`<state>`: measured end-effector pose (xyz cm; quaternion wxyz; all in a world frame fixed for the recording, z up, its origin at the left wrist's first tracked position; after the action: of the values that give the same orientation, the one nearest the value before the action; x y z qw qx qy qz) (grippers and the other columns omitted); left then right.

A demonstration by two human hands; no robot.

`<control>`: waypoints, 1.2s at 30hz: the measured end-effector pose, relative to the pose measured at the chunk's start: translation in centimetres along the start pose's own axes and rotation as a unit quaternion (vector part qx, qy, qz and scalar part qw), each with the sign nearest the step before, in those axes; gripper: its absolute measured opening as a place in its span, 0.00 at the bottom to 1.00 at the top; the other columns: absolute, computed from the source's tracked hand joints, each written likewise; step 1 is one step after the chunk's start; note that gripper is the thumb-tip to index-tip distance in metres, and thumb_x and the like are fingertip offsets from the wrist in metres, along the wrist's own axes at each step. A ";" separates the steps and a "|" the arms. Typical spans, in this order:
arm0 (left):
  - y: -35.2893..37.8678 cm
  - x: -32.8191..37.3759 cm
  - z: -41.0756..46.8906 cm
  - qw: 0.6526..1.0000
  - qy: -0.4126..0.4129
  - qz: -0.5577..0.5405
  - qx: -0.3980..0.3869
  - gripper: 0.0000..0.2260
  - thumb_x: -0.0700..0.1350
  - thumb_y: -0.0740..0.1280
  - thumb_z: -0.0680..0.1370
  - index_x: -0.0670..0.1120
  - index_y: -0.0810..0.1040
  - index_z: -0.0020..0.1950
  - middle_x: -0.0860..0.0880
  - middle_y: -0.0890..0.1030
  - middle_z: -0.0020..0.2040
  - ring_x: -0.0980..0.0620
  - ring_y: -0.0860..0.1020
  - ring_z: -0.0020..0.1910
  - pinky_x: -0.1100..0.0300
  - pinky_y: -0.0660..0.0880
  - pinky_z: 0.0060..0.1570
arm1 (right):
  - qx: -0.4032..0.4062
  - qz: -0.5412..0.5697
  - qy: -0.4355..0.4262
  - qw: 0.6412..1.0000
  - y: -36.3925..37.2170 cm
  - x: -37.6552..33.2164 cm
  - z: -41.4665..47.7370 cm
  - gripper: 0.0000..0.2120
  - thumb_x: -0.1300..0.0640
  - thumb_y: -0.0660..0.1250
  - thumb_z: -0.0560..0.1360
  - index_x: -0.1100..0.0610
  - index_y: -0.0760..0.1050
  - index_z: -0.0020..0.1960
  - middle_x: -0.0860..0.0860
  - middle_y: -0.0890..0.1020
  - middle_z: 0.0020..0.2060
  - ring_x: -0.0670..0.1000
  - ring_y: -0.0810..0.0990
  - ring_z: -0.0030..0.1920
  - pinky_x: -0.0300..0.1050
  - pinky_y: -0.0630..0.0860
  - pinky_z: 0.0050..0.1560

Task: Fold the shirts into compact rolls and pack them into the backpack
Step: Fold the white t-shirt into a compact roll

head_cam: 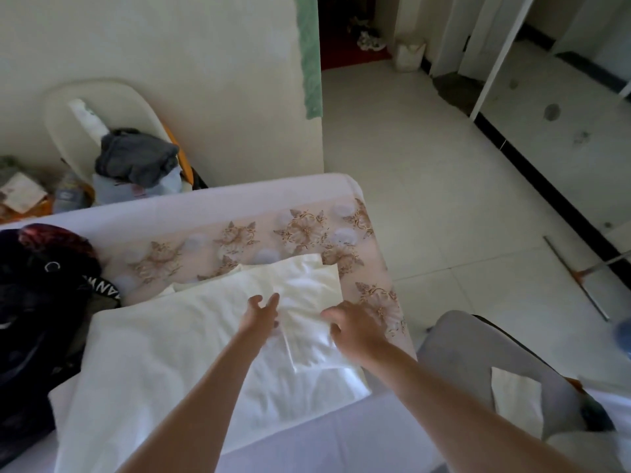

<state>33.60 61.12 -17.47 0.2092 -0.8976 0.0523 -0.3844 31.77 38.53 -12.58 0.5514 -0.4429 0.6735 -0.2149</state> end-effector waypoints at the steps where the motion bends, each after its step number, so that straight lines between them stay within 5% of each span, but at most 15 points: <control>1: 0.4 -0.2 -0.1 1.000 0.009 0.006 -0.017 0.29 0.53 0.70 0.76 0.50 0.61 0.74 0.44 0.81 0.49 0.45 0.81 0.44 0.51 0.79 0.45 | -0.017 -0.038 -0.016 0.999 1.4 0.3 0.0 0.19 0.58 0.60 0.80 0.45 0.76 0.68 0.47 0.75 0.66 0.51 0.73 0.67 0.43 0.70 0.63; 4: 1.7 0.3 -0.2 0.992 0.083 0.079 -0.046 0.34 0.48 0.75 0.72 0.56 0.61 0.73 0.50 0.80 0.48 0.48 0.80 0.45 0.58 0.75 0.38 | -0.071 -0.106 -0.060 0.990 4.7 0.5 -0.5 0.19 0.59 0.61 0.80 0.45 0.75 0.68 0.46 0.66 0.74 0.53 0.63 0.73 0.51 0.64 0.71; 8: 0.6 0.8 0.2 0.988 0.125 0.080 0.039 0.18 0.37 0.65 0.75 0.52 0.72 0.61 0.49 0.80 0.43 0.42 0.81 0.46 0.54 0.77 0.40 | -0.043 -0.152 -0.105 0.982 4.7 -0.4 -1.0 0.18 0.57 0.62 0.80 0.47 0.74 0.69 0.48 0.63 0.76 0.55 0.61 0.74 0.52 0.60 0.71; 12: -1.0 -1.2 -1.2 0.975 0.119 0.149 0.113 0.21 0.34 0.58 0.74 0.48 0.71 0.65 0.43 0.77 0.55 0.42 0.76 0.54 0.53 0.73 0.48 | -0.021 -0.173 -0.117 0.978 4.8 -0.4 -0.6 0.29 0.55 0.64 0.78 0.48 0.62 0.78 0.52 0.55 0.80 0.58 0.56 0.78 0.57 0.58 0.74; 14: -0.9 -0.2 -2.6 0.933 0.195 0.253 0.168 0.24 0.35 0.63 0.73 0.47 0.70 0.69 0.44 0.74 0.62 0.42 0.72 0.60 0.49 0.70 0.57 | -0.059 -0.205 -0.134 0.968 6.1 -0.3 -0.6 0.33 0.53 0.63 0.79 0.48 0.53 0.81 0.54 0.48 0.81 0.58 0.49 0.80 0.58 0.54 0.77; 16: 1.1 3.0 -4.5 0.855 0.368 0.321 0.176 0.25 0.38 0.67 0.73 0.49 0.72 0.69 0.45 0.73 0.67 0.43 0.71 0.65 0.47 0.70 0.60 | -0.071 -0.229 -0.143 0.960 6.7 -0.2 -0.5 0.32 0.51 0.61 0.80 0.50 0.51 0.81 0.56 0.44 0.81 0.59 0.46 0.80 0.59 0.52 0.77; 18: 4.8 4.0 -5.2 0.770 0.489 0.403 0.074 0.24 0.43 0.67 0.76 0.51 0.70 0.73 0.46 0.68 0.74 0.44 0.66 0.73 0.47 0.68 0.67 | -0.073 -0.230 -0.140 0.960 6.9 0.0 -0.4 0.32 0.50 0.60 0.80 0.50 0.51 0.81 0.55 0.43 0.81 0.58 0.44 0.80 0.58 0.49 0.78; 19: 6.0 3.1 -4.4 0.753 0.476 0.454 0.013 0.26 0.47 0.64 0.78 0.53 0.65 0.76 0.47 0.62 0.78 0.45 0.61 0.76 0.46 0.64 0.71 | -0.076 -0.224 -0.137 0.962 7.0 0.2 -0.4 0.32 0.50 0.60 0.80 0.49 0.51 0.81 0.54 0.42 0.81 0.56 0.43 0.80 0.57 0.48 0.78; 22: 6.3 -0.3 -1.5 0.772 0.342 0.530 -0.077 0.30 0.56 0.57 0.82 0.58 0.47 0.81 0.54 0.44 0.81 0.50 0.45 0.80 0.47 0.50 0.77 | -0.079 -0.206 -0.134 0.966 7.1 0.9 -0.3 0.33 0.48 0.61 0.79 0.47 0.52 0.80 0.51 0.41 0.81 0.53 0.42 0.80 0.57 0.47 0.78; 26: 4.1 3.1 -3.8 0.800 0.405 0.428 0.114 0.23 0.50 0.63 0.77 0.49 0.70 0.72 0.45 0.69 0.72 0.42 0.68 0.70 0.44 0.69 0.63 | -0.079 -0.176 -0.138 0.971 6.8 1.6 -0.1 0.32 0.47 0.62 0.79 0.46 0.54 0.80 0.50 0.43 0.81 0.52 0.42 0.80 0.57 0.46 0.79; 29: 0.9 0.2 -3.2 0.922 0.148 0.308 0.180 0.22 0.54 0.64 0.77 0.43 0.70 0.67 0.42 0.73 0.63 0.40 0.71 0.62 0.46 0.69 0.59 | -0.083 -0.153 -0.133 0.976 6.5 2.2 -0.1 0.31 0.47 0.62 0.79 0.45 0.55 0.79 0.49 0.42 0.81 0.51 0.42 0.80 0.56 0.45 0.79; 31: 0.8 -1.9 -3.8 0.923 0.045 0.353 0.149 0.27 0.62 0.61 0.76 0.42 0.71 0.65 0.43 0.74 0.62 0.42 0.71 0.63 0.48 0.67 0.62 | -0.083 -0.150 -0.125 0.977 6.2 2.5 0.0 0.30 0.47 0.61 0.79 0.44 0.55 0.79 0.49 0.41 0.81 0.52 0.41 0.80 0.58 0.45 0.78; 33: 0.8 -2.5 -4.4 0.926 0.034 0.358 0.114 0.23 0.62 0.61 0.75 0.45 0.75 0.58 0.46 0.76 0.57 0.44 0.72 0.62 0.50 0.66 0.62 | -0.087 -0.155 -0.116 0.977 6.1 2.5 -0.1 0.30 0.48 0.60 0.80 0.45 0.55 0.79 0.51 0.40 0.81 0.53 0.40 0.80 0.59 0.43 0.78; 36: 2.1 -2.3 -5.4 0.951 0.104 0.286 0.049 0.09 0.50 0.66 0.75 0.46 0.74 0.40 0.48 0.73 0.43 0.43 0.75 0.53 0.55 0.70 0.51 | -0.060 -0.175 -0.131 0.974 5.9 1.3 -0.3 0.30 0.48 0.59 0.80 0.48 0.54 0.79 0.54 0.39 0.80 0.56 0.40 0.80 0.60 0.44 0.78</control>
<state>28.31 57.97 -16.58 0.3476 -0.7887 0.3090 -0.4020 29.38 40.43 -17.79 0.5608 -0.6110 0.5188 -0.2073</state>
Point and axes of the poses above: each hand's wrist, its own z-axis towards the middle knuckle, its own y-axis out of the palm, x = y × z, the point moved 10 cm from there along z, towards the middle knuckle
